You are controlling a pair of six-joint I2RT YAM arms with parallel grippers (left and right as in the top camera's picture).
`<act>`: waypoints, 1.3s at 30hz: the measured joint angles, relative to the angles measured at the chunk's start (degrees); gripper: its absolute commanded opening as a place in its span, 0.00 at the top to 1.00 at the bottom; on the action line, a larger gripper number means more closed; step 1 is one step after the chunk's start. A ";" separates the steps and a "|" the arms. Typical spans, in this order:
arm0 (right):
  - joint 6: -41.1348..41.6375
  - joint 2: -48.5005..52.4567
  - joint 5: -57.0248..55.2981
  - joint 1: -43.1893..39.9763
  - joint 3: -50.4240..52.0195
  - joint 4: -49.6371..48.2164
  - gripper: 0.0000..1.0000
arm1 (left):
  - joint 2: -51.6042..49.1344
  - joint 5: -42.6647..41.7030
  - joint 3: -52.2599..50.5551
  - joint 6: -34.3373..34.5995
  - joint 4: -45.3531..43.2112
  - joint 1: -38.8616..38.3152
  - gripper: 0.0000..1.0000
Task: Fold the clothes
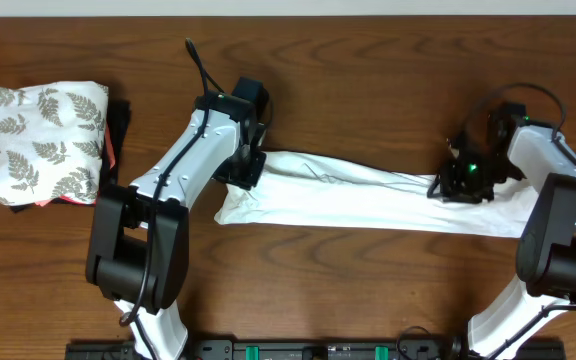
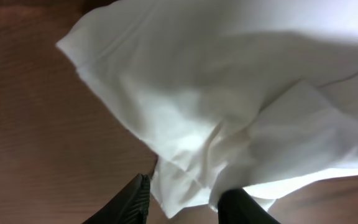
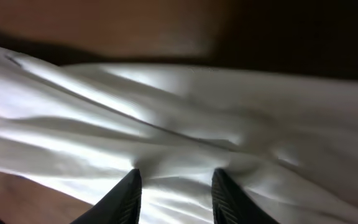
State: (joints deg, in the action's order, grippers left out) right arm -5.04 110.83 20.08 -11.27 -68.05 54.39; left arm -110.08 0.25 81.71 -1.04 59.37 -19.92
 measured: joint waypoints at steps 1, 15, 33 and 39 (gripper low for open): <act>0.46 -0.20 -0.26 0.00 0.37 -0.39 0.64 | 0.00 0.20 -0.04 0.02 0.17 0.00 0.63; 2.99 -1.62 -1.29 0.22 2.16 -2.64 0.64 | 1.27 -0.35 2.93 4.31 -1.29 -0.13 0.78; 3.15 -1.60 -1.33 0.22 2.16 -2.64 0.64 | 4.87 -17.27 4.15 7.76 -11.76 -10.56 0.87; 3.17 -1.60 -1.31 0.22 2.19 -2.60 0.64 | 0.02 -20.44 0.85 10.10 -11.02 -10.21 0.89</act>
State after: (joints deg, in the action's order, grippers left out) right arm -1.87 109.23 18.76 -11.05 -65.87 51.79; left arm -110.06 -20.18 82.56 9.06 48.36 -30.13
